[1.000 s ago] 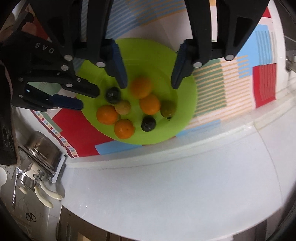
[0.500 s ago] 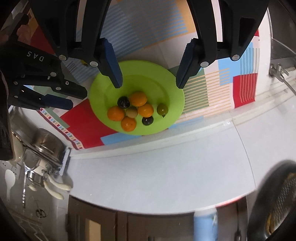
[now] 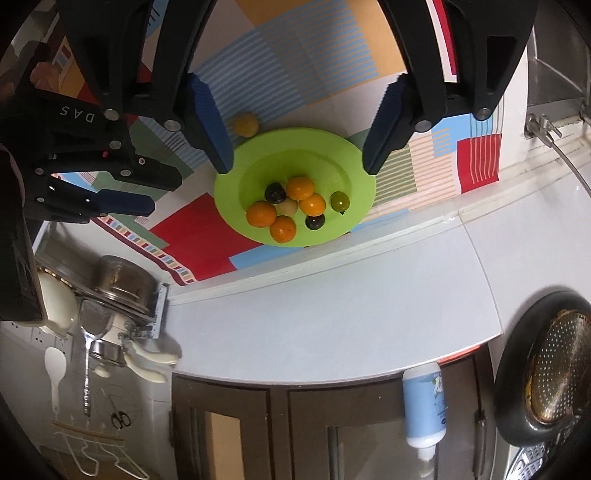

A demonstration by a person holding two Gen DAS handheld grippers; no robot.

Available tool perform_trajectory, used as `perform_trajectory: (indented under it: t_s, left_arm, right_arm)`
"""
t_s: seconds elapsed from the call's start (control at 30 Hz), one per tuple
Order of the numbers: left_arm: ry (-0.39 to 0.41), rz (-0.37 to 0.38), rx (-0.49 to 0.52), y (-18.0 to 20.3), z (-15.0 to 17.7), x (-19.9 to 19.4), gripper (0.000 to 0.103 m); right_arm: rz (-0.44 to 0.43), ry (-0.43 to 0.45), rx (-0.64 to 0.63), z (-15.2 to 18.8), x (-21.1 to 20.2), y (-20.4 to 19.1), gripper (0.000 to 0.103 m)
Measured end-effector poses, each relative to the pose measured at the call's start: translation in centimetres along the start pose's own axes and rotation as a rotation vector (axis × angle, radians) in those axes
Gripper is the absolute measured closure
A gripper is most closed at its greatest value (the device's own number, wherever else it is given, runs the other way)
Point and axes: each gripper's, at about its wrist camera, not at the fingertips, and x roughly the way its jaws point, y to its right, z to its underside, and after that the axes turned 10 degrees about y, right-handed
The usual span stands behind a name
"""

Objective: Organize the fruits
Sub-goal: 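Withdraw both tools from the plate toward the last two fruits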

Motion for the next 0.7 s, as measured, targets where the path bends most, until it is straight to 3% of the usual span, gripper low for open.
perform_trajectory:
  t_s: [0.4, 0.7]
  left_arm:
    - [-0.022, 0.058, 0.069, 1.0, 2.5, 1.0, 0.028]
    - [-0.088, 0.132, 0.098, 1.5, 4.8, 3.4, 0.028]
  right_arm:
    - [-0.052, -0.089, -0.053, 2.8, 1.2, -0.6, 0.060]
    - [-0.078, -0.166, -0.066, 4.8, 4.0, -0.7, 0.060]
